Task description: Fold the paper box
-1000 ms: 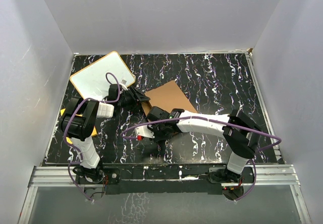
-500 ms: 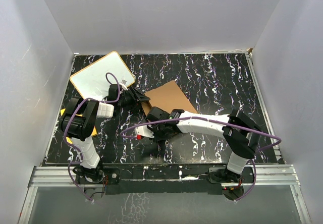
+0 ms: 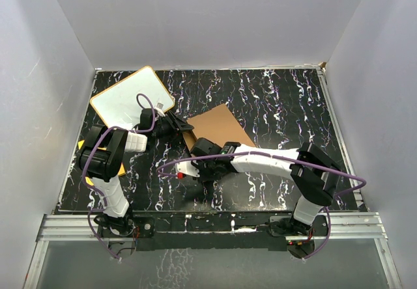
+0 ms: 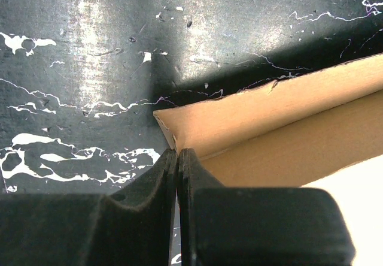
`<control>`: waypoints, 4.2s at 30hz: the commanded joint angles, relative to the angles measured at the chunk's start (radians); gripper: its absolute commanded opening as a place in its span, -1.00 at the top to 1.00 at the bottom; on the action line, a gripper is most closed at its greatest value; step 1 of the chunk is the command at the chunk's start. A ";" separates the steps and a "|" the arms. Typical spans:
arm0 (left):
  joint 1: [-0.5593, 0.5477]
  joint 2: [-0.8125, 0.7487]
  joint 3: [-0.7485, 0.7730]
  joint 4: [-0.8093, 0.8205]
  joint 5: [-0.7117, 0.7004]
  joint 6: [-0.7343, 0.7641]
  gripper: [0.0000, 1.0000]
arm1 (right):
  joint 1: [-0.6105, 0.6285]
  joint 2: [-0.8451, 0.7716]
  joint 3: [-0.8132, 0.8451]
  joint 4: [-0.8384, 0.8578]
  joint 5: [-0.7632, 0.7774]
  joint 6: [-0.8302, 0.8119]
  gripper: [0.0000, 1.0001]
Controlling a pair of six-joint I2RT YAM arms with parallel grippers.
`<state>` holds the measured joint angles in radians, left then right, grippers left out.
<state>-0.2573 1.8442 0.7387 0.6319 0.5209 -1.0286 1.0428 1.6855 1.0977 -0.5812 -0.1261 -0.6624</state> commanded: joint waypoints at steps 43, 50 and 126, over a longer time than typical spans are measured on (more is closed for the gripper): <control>0.004 0.091 -0.053 -0.234 -0.083 0.067 0.37 | -0.142 -0.107 0.010 -0.159 -0.309 -0.498 0.84; 0.005 0.086 -0.054 -0.235 -0.082 0.066 0.37 | -0.178 -0.139 -0.031 -0.097 -0.309 -0.448 0.81; -0.024 -0.097 0.123 -0.381 -0.092 -0.082 -0.02 | -0.965 -0.023 -0.182 0.425 -0.652 0.725 0.20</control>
<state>-0.2810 1.7882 0.8639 0.2771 0.4507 -1.1275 0.0769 1.6489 0.9195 -0.2092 -0.7441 0.0406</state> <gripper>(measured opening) 0.552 0.422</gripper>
